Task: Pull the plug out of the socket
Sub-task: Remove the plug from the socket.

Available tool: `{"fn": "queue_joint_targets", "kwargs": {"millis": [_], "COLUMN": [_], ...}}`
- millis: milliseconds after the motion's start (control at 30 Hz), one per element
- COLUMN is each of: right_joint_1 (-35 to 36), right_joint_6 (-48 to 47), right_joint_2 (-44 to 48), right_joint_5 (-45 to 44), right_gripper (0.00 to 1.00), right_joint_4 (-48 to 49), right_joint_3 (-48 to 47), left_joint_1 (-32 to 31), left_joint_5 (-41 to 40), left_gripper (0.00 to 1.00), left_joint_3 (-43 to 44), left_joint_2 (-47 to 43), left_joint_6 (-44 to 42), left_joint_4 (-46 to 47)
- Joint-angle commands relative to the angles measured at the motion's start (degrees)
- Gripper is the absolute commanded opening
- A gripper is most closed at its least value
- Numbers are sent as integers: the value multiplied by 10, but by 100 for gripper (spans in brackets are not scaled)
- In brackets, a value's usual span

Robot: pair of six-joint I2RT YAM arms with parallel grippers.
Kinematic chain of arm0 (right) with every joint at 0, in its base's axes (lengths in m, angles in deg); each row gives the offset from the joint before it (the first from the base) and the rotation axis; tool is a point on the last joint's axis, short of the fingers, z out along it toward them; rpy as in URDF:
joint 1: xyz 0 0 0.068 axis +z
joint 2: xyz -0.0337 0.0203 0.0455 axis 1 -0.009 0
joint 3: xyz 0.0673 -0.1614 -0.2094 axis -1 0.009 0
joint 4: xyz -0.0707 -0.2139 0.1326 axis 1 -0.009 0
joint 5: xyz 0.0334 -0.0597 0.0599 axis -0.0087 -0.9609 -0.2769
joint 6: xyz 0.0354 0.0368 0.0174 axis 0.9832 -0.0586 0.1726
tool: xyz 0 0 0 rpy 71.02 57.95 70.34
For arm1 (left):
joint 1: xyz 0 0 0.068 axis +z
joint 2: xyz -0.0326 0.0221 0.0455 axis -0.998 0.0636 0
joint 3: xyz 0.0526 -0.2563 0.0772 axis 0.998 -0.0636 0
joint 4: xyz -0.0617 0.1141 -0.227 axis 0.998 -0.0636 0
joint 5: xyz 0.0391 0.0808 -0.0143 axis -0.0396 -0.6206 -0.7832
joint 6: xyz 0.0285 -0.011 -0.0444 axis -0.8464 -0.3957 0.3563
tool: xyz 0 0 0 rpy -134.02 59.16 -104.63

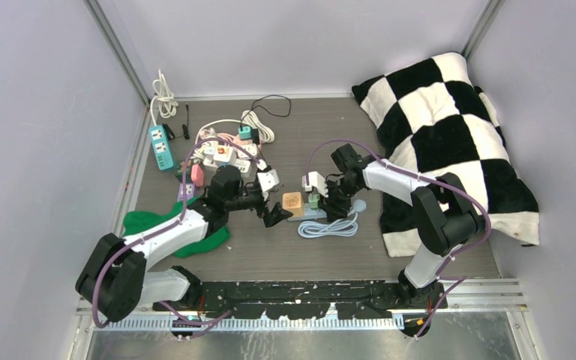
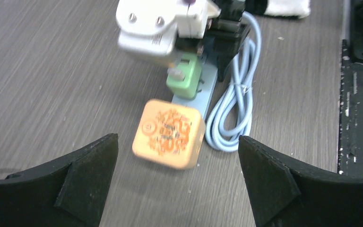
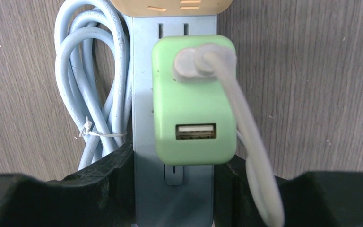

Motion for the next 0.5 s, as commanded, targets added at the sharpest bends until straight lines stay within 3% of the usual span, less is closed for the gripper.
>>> {"fn": "queue_joint_targets", "kwargs": {"millis": [0, 467], "right_joint_1": [1, 6], "right_joint_6": [-20, -18], "right_joint_2": [33, 39], "right_joint_5": [30, 43], "right_gripper": [1, 1], "right_joint_4": [18, 13], "right_joint_3": [-3, -3], "left_joint_1": [2, 36], "left_joint_5": [105, 177], "left_gripper": [98, 98], "left_joint_3": [58, 134], "left_joint_2": [38, 140], "left_joint_6": [-50, -101], "left_joint_4": [-10, -86]}}
